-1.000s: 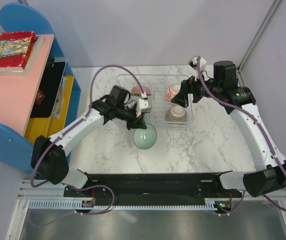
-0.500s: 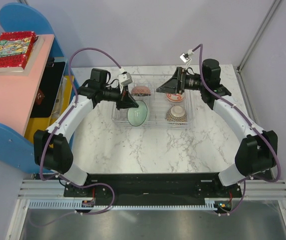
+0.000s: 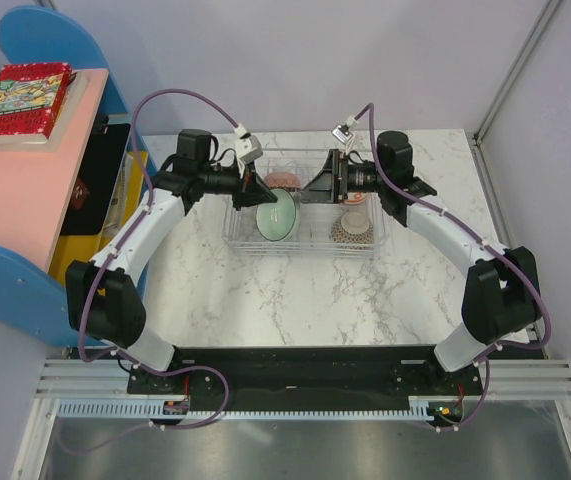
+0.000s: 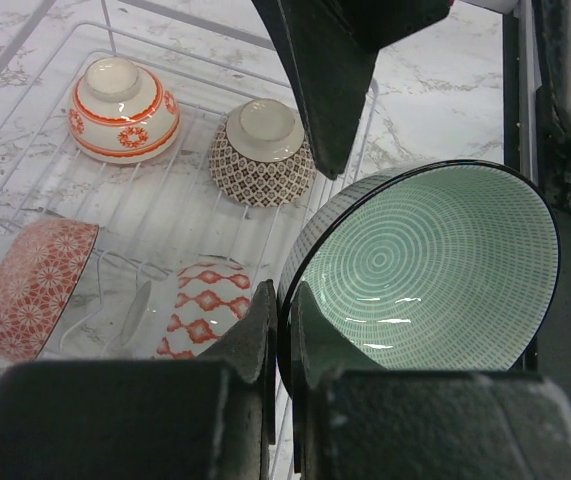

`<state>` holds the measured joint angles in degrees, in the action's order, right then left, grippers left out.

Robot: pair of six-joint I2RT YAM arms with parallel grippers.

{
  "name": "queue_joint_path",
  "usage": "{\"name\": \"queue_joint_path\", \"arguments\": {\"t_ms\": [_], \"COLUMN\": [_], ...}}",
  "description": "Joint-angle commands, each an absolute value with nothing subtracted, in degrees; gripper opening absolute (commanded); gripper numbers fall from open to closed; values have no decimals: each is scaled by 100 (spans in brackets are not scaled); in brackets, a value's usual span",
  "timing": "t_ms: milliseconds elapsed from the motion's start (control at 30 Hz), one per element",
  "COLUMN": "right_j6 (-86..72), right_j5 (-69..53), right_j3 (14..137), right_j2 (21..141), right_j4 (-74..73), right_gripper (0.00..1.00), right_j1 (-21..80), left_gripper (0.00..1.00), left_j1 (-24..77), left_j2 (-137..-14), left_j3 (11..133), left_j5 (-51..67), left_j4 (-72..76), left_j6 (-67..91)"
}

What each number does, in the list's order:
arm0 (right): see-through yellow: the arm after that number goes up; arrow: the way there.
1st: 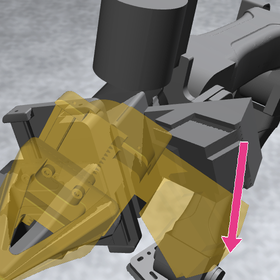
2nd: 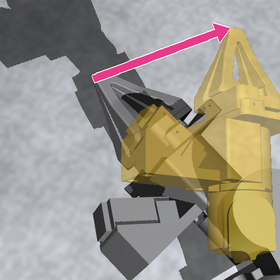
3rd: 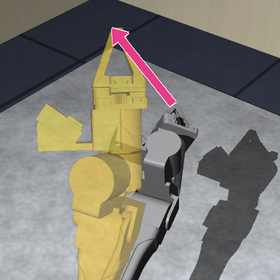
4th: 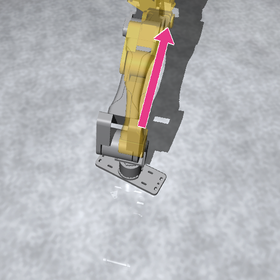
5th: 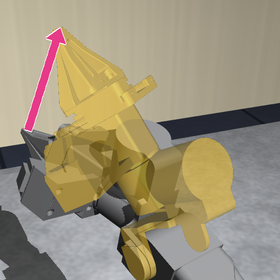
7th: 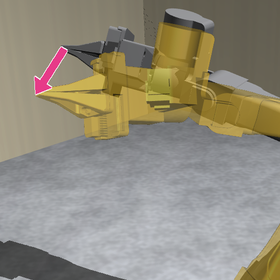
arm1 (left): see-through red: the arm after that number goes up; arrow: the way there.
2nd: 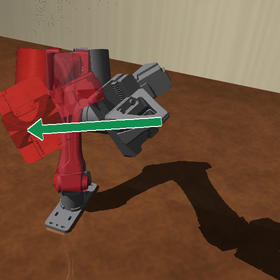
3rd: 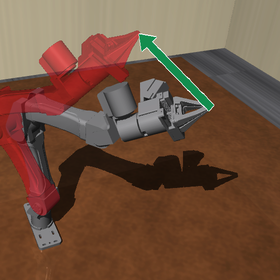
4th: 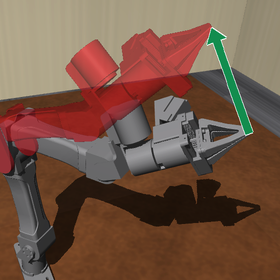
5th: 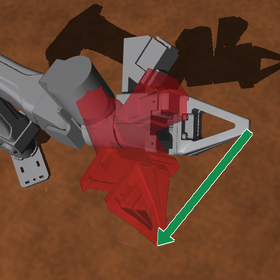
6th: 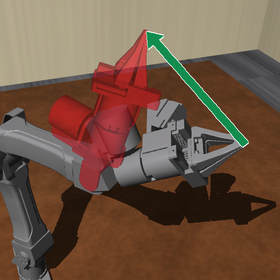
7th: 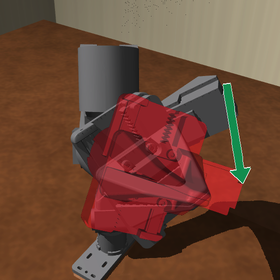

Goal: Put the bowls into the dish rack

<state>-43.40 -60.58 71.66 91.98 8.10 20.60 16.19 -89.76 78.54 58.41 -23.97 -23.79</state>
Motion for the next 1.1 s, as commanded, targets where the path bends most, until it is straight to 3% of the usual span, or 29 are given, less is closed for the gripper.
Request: {"name": "queue_joint_path", "arguments": {"t_ms": [0, 600, 1067], "right_j6": [-4087, -4034, -4438], "right_j5": [-6187, -6179, -6337], "right_j3": [7102, 7049, 6917], "right_j2": [8974, 9237, 9246], "right_j4": [791, 842, 1441], "right_gripper": [98, 97, 78], "right_j1": [2136, 2434, 2435], "left_gripper": [2, 2, 2], "left_j1": [1600, 1600, 1600], "left_j2": [-8649, -8596, -8622], "left_j3": [8103, 8077, 7972], "left_j5": [5827, 5625, 5686], "left_j4": [-2004, -1723, -1652], "left_j6": [-2136, -2092, -2057]}}
